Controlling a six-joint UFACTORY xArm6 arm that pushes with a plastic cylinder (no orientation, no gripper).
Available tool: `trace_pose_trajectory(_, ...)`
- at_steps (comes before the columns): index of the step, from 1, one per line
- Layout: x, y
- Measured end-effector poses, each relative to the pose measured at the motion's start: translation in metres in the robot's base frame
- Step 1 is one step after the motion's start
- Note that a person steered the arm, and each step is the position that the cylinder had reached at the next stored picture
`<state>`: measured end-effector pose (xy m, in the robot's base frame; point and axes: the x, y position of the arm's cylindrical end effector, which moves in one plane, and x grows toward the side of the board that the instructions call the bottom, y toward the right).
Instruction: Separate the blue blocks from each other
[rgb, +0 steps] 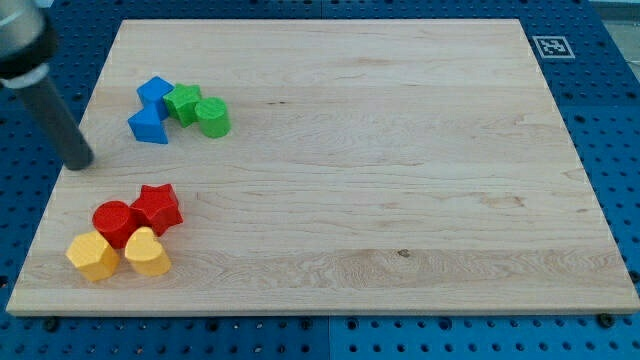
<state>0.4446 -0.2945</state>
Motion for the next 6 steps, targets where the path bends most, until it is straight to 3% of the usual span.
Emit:
trace_pose_trajectory(1,-0.068,0.005)
trace_pose_trajectory(2,-0.101,0.021)
trace_pose_trajectory(3,-0.1,0.029)
trace_pose_trajectory(5,-0.056,0.145)
trace_pose_trajectory(6,-0.056,0.19)
